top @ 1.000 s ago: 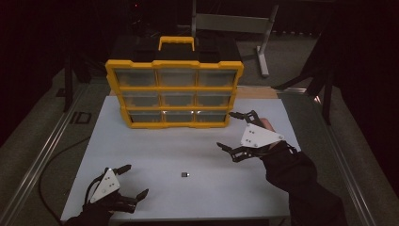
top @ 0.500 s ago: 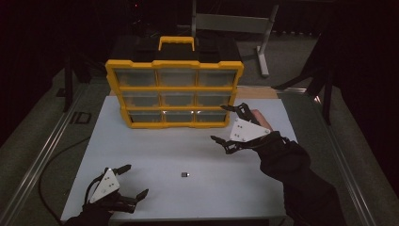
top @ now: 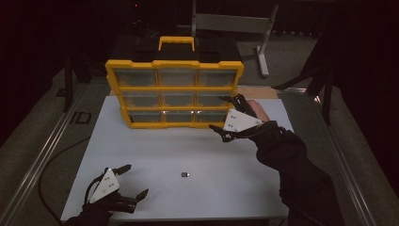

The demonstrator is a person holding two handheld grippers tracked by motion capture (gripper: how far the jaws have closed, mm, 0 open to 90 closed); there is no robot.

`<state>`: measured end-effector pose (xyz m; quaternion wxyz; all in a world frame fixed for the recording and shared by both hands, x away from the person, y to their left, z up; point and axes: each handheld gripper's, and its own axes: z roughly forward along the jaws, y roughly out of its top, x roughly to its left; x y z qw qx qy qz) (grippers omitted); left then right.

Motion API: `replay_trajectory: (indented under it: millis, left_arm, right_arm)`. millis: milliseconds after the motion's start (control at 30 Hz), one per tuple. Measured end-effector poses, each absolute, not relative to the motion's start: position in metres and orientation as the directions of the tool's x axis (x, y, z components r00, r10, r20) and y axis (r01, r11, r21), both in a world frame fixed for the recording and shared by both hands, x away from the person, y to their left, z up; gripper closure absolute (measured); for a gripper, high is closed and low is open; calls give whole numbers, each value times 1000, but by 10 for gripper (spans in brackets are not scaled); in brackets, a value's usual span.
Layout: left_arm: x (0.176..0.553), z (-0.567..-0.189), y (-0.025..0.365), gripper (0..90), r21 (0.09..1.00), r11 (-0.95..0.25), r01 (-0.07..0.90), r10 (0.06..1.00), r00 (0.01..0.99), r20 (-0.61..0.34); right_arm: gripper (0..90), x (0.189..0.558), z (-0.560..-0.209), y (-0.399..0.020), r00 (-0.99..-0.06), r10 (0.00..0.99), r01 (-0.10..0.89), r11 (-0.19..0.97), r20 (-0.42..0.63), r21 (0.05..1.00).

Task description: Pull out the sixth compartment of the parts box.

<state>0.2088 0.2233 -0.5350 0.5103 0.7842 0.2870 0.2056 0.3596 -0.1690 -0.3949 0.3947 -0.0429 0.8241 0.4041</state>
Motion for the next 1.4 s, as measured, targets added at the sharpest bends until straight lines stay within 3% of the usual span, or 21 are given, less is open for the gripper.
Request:
replay_trajectory:
  millis: [1000,1100,1333,1400]
  left_arm:
    - [208,-534,224,0,923,-307,232,656,754,29]
    - [208,-534,224,0,925,-305,228,659,751,32]
    - [208,-534,225,0,925,-303,230,665,747,32]
    - [208,-534,225,0,924,-303,233,664,748,30]
  right_arm:
    - [213,399,-400,-135,-563,116,-418,814,-818,403]
    - [307,404,-402,-133,-520,43,-443,841,-853,312]
    - [453,408,-407,-130,-477,28,-449,851,-878,271]
    - [485,411,-409,-129,-452,-22,-450,869,-892,207]
